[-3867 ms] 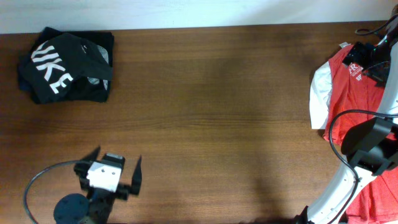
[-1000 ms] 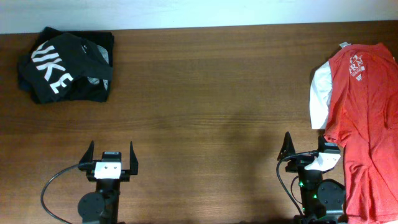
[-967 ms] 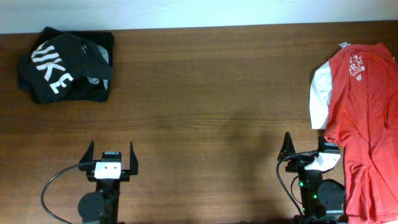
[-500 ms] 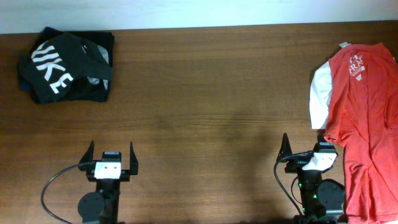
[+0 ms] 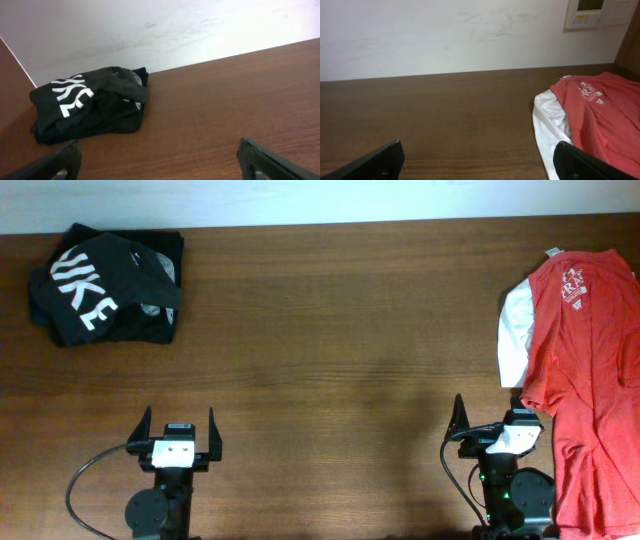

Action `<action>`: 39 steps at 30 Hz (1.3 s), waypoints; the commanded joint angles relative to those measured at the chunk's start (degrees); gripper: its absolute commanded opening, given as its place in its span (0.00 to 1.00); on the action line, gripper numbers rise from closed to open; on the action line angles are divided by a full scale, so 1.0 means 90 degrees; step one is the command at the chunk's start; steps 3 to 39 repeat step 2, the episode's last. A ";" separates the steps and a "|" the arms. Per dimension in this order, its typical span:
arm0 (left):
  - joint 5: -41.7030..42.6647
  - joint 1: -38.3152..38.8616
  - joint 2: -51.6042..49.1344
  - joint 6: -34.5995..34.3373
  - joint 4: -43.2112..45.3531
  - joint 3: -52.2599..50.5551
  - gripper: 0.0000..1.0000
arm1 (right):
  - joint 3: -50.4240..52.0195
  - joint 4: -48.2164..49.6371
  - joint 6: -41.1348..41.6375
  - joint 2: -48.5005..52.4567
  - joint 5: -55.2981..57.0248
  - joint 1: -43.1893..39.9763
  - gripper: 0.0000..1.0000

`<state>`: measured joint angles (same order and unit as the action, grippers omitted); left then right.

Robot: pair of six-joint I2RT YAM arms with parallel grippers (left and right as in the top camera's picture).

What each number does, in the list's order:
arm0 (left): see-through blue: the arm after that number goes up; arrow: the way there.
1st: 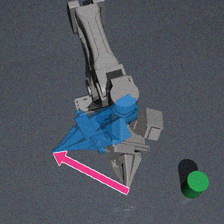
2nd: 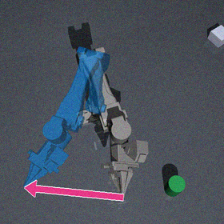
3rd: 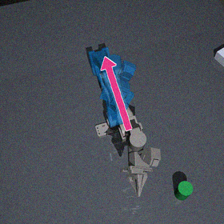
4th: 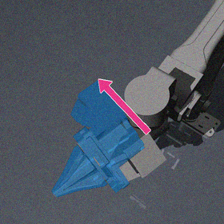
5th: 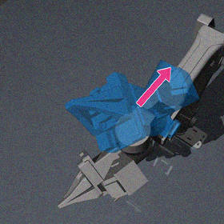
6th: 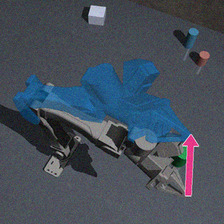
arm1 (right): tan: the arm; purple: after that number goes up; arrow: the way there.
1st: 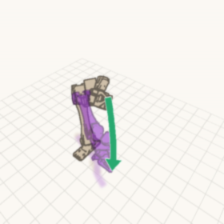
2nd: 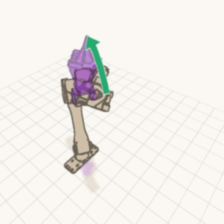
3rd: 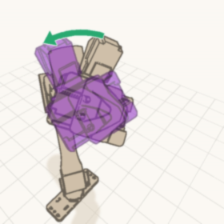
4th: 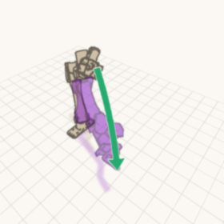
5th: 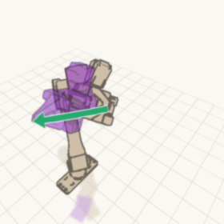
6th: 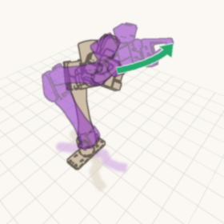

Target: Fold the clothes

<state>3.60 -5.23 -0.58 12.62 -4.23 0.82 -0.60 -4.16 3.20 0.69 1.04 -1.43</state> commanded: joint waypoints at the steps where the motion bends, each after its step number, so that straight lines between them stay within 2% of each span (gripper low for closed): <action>1: -0.0022 -0.0027 0.0027 -0.0036 -0.0012 -0.0039 0.99 | 0.0032 -0.0056 0.0002 -0.0053 -0.0041 0.0046 0.99; 39: -0.0022 -0.0027 0.0027 -0.0036 -0.0012 -0.0036 0.99 | 0.0032 -0.0056 0.0002 -0.0053 -0.0041 0.0046 0.99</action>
